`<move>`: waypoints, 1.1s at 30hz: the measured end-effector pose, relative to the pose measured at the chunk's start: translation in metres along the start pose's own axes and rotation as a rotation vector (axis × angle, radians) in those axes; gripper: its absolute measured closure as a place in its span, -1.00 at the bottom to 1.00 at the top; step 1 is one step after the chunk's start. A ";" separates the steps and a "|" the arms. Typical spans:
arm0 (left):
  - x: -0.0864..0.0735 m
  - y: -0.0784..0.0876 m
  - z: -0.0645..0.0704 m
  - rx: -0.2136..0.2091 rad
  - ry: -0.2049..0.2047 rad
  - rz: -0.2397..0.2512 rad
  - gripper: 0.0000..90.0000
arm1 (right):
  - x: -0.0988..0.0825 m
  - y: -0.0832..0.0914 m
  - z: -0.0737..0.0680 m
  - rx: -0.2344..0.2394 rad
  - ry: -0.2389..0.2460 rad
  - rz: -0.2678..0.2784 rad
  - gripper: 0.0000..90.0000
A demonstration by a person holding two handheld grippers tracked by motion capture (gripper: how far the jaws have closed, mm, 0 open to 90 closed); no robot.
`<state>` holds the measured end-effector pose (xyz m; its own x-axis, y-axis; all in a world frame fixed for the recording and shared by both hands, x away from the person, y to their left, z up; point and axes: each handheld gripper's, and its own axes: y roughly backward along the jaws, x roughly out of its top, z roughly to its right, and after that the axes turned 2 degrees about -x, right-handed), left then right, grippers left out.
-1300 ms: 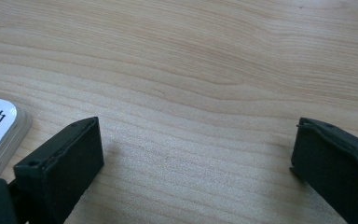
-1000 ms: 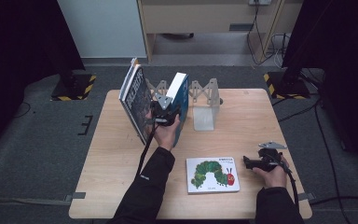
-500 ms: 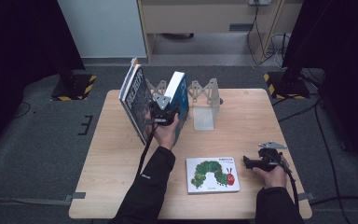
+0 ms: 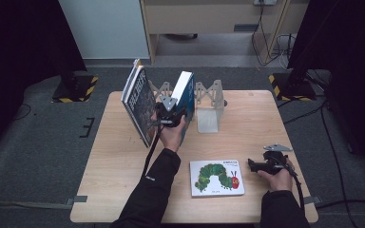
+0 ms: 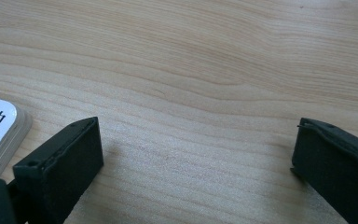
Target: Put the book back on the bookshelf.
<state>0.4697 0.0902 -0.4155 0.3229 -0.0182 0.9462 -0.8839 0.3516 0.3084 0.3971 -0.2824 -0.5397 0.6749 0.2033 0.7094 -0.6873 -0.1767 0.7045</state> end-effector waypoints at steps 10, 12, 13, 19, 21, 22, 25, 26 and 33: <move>-0.009 0.017 -0.004 -0.031 0.001 -0.020 0.28 | 0.000 0.000 -0.001 -0.001 0.008 0.001 -0.95; -0.008 0.016 -0.004 -0.016 0.006 -0.024 0.32 | 0.000 0.000 -0.001 -0.001 0.008 0.002 -0.95; -0.007 0.015 -0.004 -0.014 0.012 -0.022 0.33 | 0.000 0.000 -0.001 0.000 0.007 0.001 -0.95; -0.005 0.006 0.001 0.008 0.036 -0.016 0.33 | 0.000 0.000 -0.001 -0.001 0.008 0.001 -0.95; -0.004 0.002 0.003 0.019 0.048 -0.014 0.34 | 0.000 0.000 -0.001 0.000 0.007 0.001 -0.95; -0.003 0.000 0.004 0.021 0.052 -0.012 0.34 | 0.000 0.000 -0.001 0.000 0.008 0.001 -0.95; -0.001 -0.006 0.007 0.028 0.058 -0.015 0.34 | 0.000 0.000 -0.001 0.001 0.008 0.001 -0.95; 0.000 -0.008 0.008 0.029 0.056 -0.015 0.34 | 0.000 0.000 -0.001 0.000 0.007 0.001 -0.95; 0.000 -0.013 0.012 -0.004 0.029 -0.012 0.29 | 0.000 0.000 -0.001 0.002 0.004 -0.002 -0.95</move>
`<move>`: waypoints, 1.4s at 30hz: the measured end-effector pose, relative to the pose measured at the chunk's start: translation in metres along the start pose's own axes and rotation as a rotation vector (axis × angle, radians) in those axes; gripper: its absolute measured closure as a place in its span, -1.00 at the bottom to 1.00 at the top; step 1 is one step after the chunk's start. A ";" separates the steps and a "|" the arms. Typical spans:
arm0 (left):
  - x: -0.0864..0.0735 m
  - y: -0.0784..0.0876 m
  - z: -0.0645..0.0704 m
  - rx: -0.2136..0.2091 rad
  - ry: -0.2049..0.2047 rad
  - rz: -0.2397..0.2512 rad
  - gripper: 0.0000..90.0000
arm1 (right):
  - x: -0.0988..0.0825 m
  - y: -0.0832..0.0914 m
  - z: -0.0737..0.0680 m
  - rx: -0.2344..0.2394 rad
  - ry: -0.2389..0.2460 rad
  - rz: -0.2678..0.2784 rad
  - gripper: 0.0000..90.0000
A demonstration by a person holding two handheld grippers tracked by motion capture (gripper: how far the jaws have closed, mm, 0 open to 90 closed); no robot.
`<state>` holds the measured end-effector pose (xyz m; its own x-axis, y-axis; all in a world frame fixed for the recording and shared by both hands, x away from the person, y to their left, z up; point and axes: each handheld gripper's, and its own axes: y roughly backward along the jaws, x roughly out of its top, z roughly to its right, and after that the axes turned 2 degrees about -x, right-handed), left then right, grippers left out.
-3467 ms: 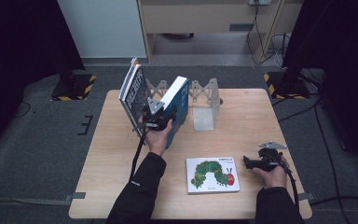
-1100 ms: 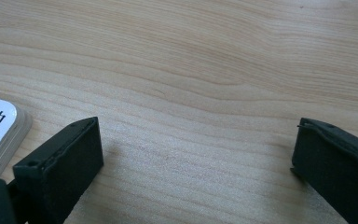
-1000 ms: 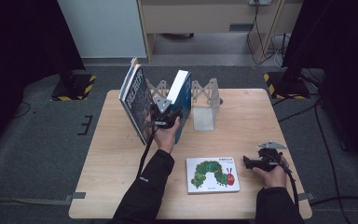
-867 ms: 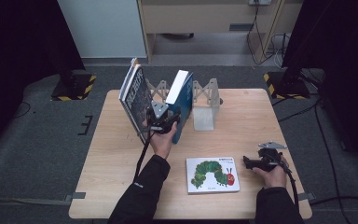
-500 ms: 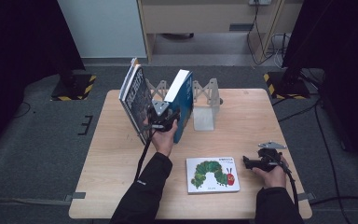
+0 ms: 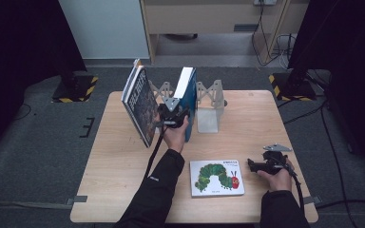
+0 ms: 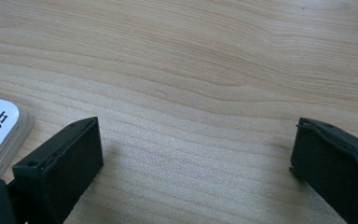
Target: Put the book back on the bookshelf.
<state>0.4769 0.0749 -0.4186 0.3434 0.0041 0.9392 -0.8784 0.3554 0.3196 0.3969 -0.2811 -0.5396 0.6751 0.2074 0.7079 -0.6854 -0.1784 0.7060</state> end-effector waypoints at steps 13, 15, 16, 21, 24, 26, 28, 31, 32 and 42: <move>-0.011 0.021 -0.003 -0.110 -0.028 -0.022 0.24 | 0.000 0.000 0.000 -0.006 0.001 0.004 -0.95; -0.009 0.020 -0.002 -0.101 -0.030 -0.028 0.25 | 0.000 0.000 0.000 -0.003 0.002 0.000 -0.95; -0.009 0.019 0.000 -0.095 -0.026 -0.026 0.25 | 0.000 0.000 0.000 -0.003 0.006 0.002 -0.95; -0.006 0.013 0.007 -0.093 -0.010 -0.031 0.24 | 0.000 0.000 0.000 -0.003 0.005 0.002 -0.95; -0.005 0.009 0.010 -0.098 -0.012 -0.030 0.23 | 0.000 0.000 0.000 -0.003 0.003 0.001 -0.95; -0.004 0.007 0.012 -0.099 -0.012 -0.032 0.22 | 0.000 0.000 0.000 -0.003 0.006 0.001 -0.95; -0.003 0.005 0.013 -0.101 -0.011 -0.036 0.22 | 0.000 0.000 0.000 -0.003 0.005 0.002 -0.95; -0.003 0.003 0.015 -0.111 -0.011 -0.037 0.20 | 0.000 0.000 0.000 -0.002 0.005 0.001 -0.95; -0.004 0.003 0.015 -0.119 -0.009 -0.039 0.19 | 0.000 0.000 0.000 -0.002 0.005 0.001 -0.95; -0.005 0.016 0.008 -0.176 -0.005 -0.030 0.20 | 0.000 0.000 0.000 0.003 0.001 -0.001 -0.95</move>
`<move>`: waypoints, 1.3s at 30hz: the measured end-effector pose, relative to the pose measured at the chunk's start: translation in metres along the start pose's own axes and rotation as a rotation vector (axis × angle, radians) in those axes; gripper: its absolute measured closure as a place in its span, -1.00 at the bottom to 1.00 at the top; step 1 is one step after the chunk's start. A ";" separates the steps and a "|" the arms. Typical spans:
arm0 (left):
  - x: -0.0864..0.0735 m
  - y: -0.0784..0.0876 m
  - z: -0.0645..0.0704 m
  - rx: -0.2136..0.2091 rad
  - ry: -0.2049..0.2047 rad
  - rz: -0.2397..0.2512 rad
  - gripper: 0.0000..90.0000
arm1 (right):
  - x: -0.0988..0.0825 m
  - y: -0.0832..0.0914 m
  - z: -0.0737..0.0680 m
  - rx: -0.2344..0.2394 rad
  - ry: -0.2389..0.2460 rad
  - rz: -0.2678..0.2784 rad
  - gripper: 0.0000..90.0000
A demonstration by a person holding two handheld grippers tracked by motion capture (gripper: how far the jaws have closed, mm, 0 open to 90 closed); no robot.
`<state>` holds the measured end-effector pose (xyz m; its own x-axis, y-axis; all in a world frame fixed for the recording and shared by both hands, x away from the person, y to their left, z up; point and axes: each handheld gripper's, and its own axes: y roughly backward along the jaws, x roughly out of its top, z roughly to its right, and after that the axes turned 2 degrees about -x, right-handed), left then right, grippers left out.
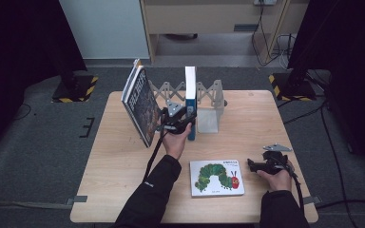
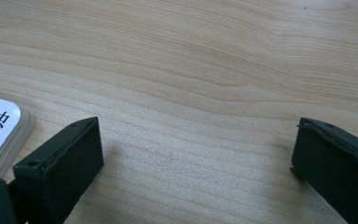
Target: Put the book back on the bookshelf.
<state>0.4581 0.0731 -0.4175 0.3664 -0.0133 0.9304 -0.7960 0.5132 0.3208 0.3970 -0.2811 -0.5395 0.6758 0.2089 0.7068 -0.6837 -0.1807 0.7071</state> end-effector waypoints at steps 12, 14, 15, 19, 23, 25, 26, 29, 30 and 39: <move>-0.003 0.042 0.000 -0.091 -0.065 -0.052 0.11 | 0.000 0.000 0.000 0.001 0.000 -0.001 -0.96; -0.006 0.048 -0.002 -0.093 -0.073 -0.066 0.09 | 0.000 0.000 0.000 0.000 0.000 -0.002 -0.96; -0.008 0.051 -0.003 -0.102 -0.074 -0.076 0.08 | 0.000 0.000 0.000 0.000 0.000 -0.002 -0.96; -0.016 0.061 -0.007 -0.114 -0.081 -0.118 0.05 | 0.000 0.000 0.000 -0.001 0.002 0.001 -0.96; -0.022 0.072 -0.013 -0.133 -0.065 -0.145 0.02 | 0.001 -0.001 -0.001 -0.004 -0.002 0.002 -0.97; -0.026 0.079 -0.016 -0.134 -0.071 -0.161 0.01 | 0.002 -0.001 0.000 -0.004 0.003 -0.007 -0.96; -0.028 0.082 -0.018 -0.131 -0.079 -0.165 0.00 | 0.002 -0.001 -0.001 -0.004 -0.003 -0.012 -0.95; -0.036 0.094 -0.024 -0.116 -0.096 -0.194 -0.04 | 0.004 0.001 0.000 0.000 0.002 -0.033 -0.91; -0.040 0.097 -0.026 -0.111 -0.096 -0.205 -0.06 | 0.005 0.003 -0.001 -0.002 -0.003 -0.050 -0.83; -0.078 0.117 -0.050 -0.071 -0.098 -0.330 -0.15 | 0.014 0.016 -0.011 0.044 -0.012 -0.038 -0.79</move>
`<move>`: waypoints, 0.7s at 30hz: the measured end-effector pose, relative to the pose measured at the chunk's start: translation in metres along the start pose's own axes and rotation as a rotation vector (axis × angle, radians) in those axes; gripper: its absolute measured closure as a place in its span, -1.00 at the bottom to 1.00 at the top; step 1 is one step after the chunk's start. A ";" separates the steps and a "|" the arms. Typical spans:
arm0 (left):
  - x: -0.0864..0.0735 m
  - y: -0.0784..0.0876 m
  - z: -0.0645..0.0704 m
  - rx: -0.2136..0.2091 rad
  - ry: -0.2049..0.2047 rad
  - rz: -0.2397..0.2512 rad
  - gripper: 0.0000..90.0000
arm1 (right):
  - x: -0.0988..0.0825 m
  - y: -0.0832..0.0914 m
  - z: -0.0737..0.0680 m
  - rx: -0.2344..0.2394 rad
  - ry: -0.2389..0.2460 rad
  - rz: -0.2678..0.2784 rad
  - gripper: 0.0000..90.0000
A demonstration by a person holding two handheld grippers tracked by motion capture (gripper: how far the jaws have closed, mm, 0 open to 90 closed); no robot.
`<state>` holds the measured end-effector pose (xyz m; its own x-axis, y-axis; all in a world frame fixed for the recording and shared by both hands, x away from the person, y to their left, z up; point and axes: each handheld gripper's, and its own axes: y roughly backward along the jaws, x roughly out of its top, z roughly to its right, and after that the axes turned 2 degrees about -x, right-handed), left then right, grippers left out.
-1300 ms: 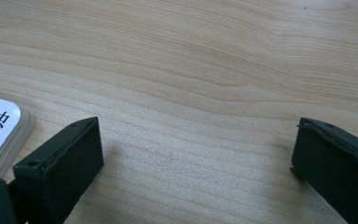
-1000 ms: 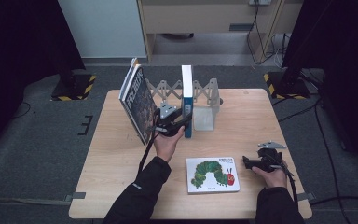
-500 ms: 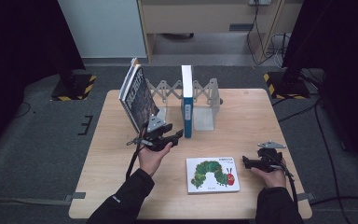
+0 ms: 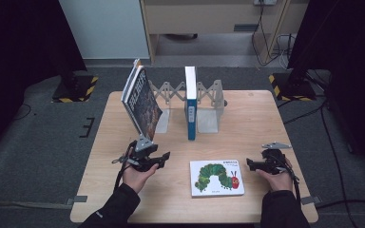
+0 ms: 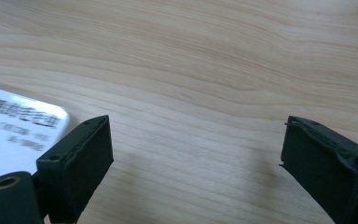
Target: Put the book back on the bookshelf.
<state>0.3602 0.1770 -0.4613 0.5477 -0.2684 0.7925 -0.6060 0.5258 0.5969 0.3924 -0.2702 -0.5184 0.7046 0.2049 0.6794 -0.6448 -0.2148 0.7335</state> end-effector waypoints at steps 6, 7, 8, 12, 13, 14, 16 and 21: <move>-0.021 -0.004 -0.008 -0.005 0.010 -0.058 -0.23 | 0.004 0.013 -0.015 0.077 -0.018 0.021 -0.75; -0.022 -0.006 -0.010 0.001 0.008 -0.064 -0.28 | 0.005 0.015 -0.020 0.100 -0.023 0.027 -0.71; -0.025 -0.008 -0.011 0.006 0.004 -0.069 -0.28 | 0.005 0.015 -0.020 0.100 -0.023 0.027 -0.71; -0.031 -0.014 -0.025 0.015 0.006 -0.097 -0.35 | 0.005 0.016 -0.028 0.127 -0.018 0.015 -0.67; -0.033 -0.015 -0.029 0.020 0.016 -0.097 -0.37 | 0.005 0.016 -0.032 0.140 -0.010 0.014 -0.63; -0.035 -0.016 -0.032 0.019 0.036 -0.099 -0.37 | 0.004 0.016 -0.034 0.147 -0.012 0.012 -0.62; -0.039 -0.017 -0.037 0.022 0.050 -0.107 -0.37 | 0.004 0.015 -0.036 0.152 -0.013 0.008 -0.61; -0.046 -0.021 -0.047 0.040 0.064 -0.133 -0.42 | 0.003 0.014 -0.046 0.181 0.002 0.004 -0.55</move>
<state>0.3744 0.2160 -0.5159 0.6599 -0.2807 0.6969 -0.5470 0.4563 0.7018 0.3722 -0.2290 -0.5053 0.7014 0.2056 0.6825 -0.5838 -0.3836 0.7155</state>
